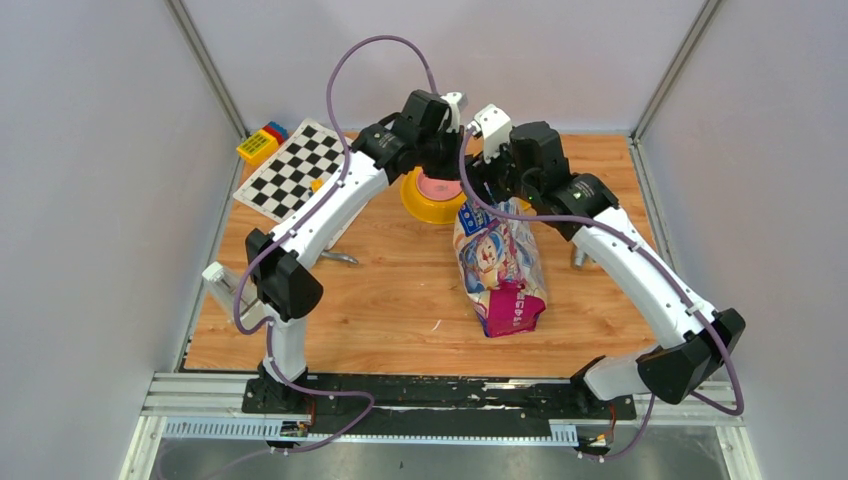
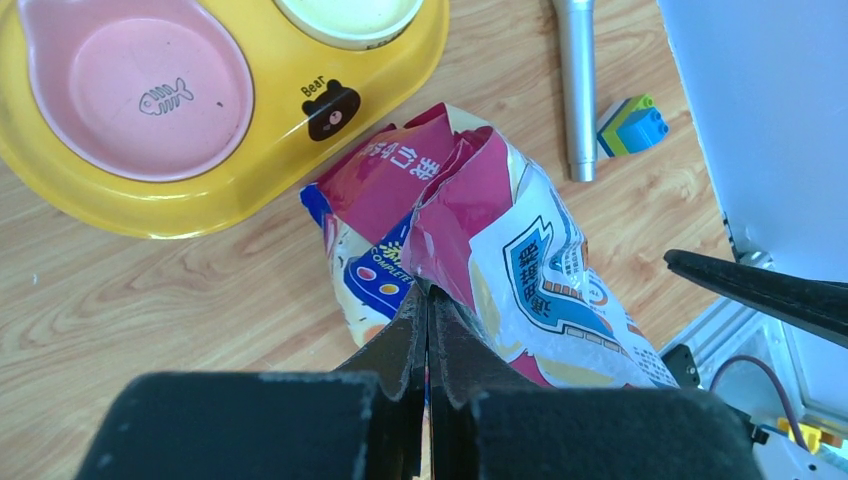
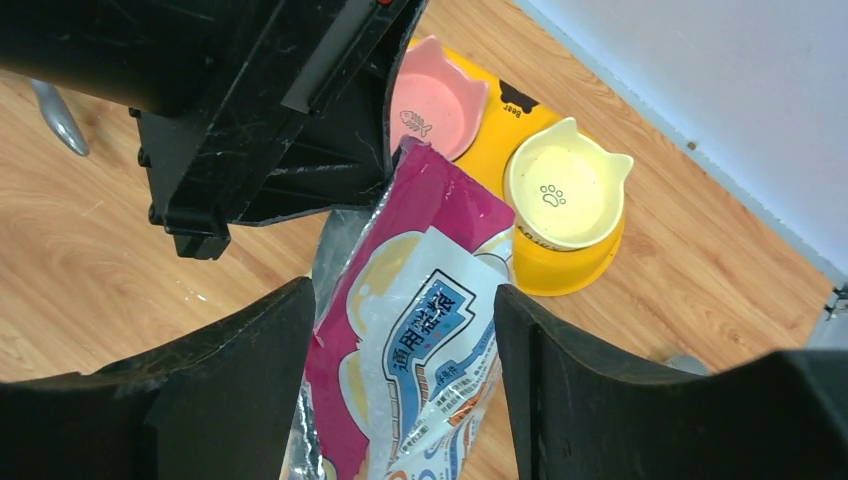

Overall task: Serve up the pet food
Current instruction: Open the pet food bag at the center of the board.

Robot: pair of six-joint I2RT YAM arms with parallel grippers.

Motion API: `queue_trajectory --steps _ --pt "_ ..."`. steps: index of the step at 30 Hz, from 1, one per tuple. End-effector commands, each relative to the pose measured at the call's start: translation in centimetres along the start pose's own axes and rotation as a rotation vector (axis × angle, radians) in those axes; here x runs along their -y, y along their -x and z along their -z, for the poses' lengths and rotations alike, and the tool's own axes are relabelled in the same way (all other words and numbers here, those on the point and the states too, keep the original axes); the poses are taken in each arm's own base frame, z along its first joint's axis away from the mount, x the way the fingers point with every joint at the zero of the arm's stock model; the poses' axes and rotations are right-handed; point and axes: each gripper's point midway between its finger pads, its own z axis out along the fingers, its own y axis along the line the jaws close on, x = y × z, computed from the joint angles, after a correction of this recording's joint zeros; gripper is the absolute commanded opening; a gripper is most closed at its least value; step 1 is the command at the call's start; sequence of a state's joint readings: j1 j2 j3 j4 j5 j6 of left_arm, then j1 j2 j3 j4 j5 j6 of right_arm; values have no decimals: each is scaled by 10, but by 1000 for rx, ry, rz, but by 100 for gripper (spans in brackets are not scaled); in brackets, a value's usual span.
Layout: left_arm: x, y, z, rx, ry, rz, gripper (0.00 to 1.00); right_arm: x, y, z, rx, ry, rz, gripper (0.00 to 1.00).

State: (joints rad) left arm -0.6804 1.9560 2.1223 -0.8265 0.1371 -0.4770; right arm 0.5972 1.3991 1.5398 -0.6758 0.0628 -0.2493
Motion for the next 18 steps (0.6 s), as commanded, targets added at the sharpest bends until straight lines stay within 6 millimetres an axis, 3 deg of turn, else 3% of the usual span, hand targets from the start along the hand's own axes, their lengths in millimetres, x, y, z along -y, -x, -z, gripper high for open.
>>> queue_trajectory --steps 1,11,18 --pt "16 0 13 -8 -74 13 0 -3 26 8 94 9 -83 68" --pt "22 -1 8 -19 -106 31 0 5 1 -12 47 -69 -79 69" --pt "22 0 10 -17 -106 30 0 8 3 -17 62 -107 -76 68"
